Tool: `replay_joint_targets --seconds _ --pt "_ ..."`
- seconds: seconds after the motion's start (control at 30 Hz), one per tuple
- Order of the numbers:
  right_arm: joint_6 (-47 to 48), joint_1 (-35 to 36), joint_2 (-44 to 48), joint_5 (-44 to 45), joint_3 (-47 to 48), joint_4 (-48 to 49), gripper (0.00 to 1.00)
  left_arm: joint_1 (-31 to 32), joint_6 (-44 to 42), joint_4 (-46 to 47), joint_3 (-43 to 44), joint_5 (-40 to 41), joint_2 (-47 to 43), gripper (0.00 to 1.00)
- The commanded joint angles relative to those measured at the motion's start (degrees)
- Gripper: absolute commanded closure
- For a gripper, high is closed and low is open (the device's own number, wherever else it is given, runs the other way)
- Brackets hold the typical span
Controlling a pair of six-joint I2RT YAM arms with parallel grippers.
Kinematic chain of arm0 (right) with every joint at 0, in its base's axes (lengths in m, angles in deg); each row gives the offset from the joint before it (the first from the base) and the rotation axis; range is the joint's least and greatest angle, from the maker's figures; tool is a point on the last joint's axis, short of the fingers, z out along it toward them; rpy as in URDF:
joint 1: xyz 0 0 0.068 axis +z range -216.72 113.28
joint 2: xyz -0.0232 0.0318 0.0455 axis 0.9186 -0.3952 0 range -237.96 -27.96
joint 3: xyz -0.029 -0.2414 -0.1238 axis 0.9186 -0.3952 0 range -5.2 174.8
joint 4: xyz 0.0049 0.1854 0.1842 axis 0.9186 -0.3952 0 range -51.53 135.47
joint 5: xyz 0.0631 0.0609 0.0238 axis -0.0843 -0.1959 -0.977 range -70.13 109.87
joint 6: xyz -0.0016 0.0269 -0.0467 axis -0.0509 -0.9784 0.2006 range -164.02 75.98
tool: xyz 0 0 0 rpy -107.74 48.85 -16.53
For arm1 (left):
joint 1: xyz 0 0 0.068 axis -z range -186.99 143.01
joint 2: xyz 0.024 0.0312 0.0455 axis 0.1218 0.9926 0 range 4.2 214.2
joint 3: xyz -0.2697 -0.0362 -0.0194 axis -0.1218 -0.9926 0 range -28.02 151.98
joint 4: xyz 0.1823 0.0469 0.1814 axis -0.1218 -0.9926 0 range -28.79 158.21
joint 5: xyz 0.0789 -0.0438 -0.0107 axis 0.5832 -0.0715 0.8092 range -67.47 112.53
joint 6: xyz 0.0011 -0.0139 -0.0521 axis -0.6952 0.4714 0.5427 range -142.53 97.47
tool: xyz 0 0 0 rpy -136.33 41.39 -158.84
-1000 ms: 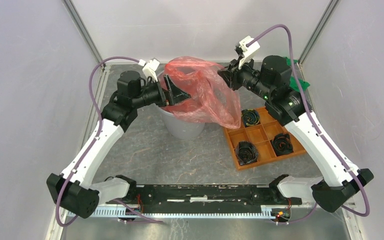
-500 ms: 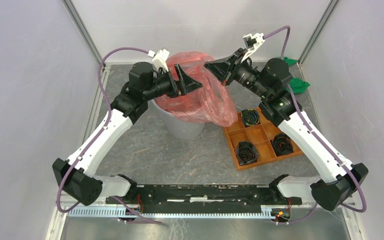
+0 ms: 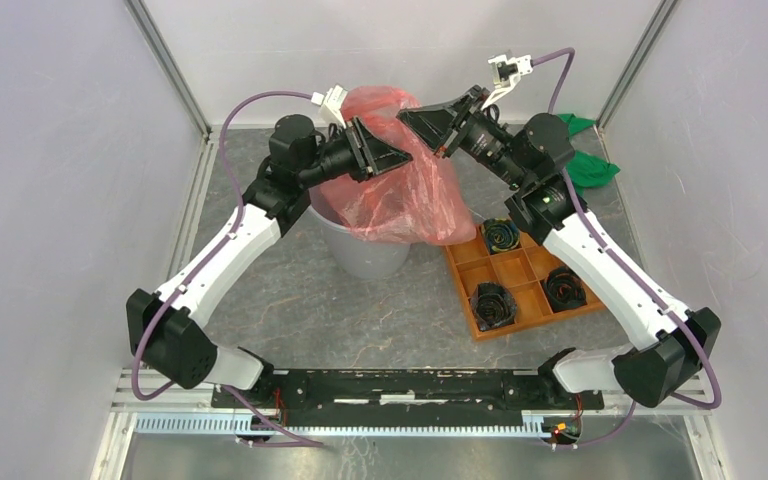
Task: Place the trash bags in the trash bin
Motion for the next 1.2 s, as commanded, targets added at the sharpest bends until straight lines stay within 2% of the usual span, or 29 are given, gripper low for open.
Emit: replay_joint_targets --seconds 0.0,0.03,0.07,0.17,0.3,0.43,0.47,0.57,0.63,0.77,0.8,0.9,1.03,1.1,1.17 --pt "-1.74 0.09 0.62 -0.01 0.32 4.83 0.99 -0.60 3.16 6.35 0.70 -3.18 -0.89 0.82" --pt "-1.31 0.07 0.69 0.34 0.23 4.43 1.00 -1.07 1.51 3.87 1.49 -1.89 -1.45 0.95" --pt "-1.07 0.09 0.66 0.92 0.31 3.88 1.00 -1.51 -0.74 0.22 2.21 0.24 -2.55 0.98" --pt "-1.69 0.12 0.76 4.23 0.24 1.88 0.99 -2.88 -7.72 -9.52 2.47 11.90 -8.25 0.98" --pt "-5.40 0.04 -1.24 5.69 0.62 5.16 1.00 -3.97 -14.75 -20.99 1.74 28.27 -16.47 0.98" --pt "-7.45 0.12 -5.00 8.25 3.19 6.88 0.96 -5.40 -16.37 -26.66 2.02 31.39 -18.07 0.98" --pt "-7.33 0.09 -5.92 8.73 3.89 6.75 0.89 -5.46 -16.45 -27.07 2.19 31.38 -18.19 0.98" --pt "-2.95 0.07 -7.85 5.42 7.67 3.25 0.60 -5.66 -17.14 -27.26 2.54 33.44 -19.57 0.98" --pt "4.49 0.10 -7.18 3.77 10.15 -3.28 0.42 -5.65 -18.01 -27.21 2.81 34.93 -20.58 0.98" --pt "22.41 -0.05 -2.75 8.38 13.64 -23.18 0.05 -5.70 -19.14 -28.03 3.18 39.36 -21.93 0.98" --pt "26.03 -0.28 -1.45 8.89 14.51 -27.86 0.02 -5.71 -19.26 -28.32 3.12 40.47 -22.21 0.98" --pt "32.07 -0.36 2.90 12.01 14.38 -36.46 0.02 -5.67 -19.41 -28.12 2.28 43.85 -23.66 0.98" --pt "34.33 -0.33 11.18 16.11 5.30 -37.21 0.02 -5.67 -19.59 -27.14 1.09 45.94 -25.33 0.98" --pt "34.74 -0.37 14.40 22.01 1.18 -36.86 0.02 -5.69 -20.08 -27.13 1.06 46.57 -25.80 0.98" --pt "34.34 -0.35 15.60 24.98 0.51 -37.70 0.02 -5.70 -20.76 -27.20 1.28 46.58 -25.84 0.98"
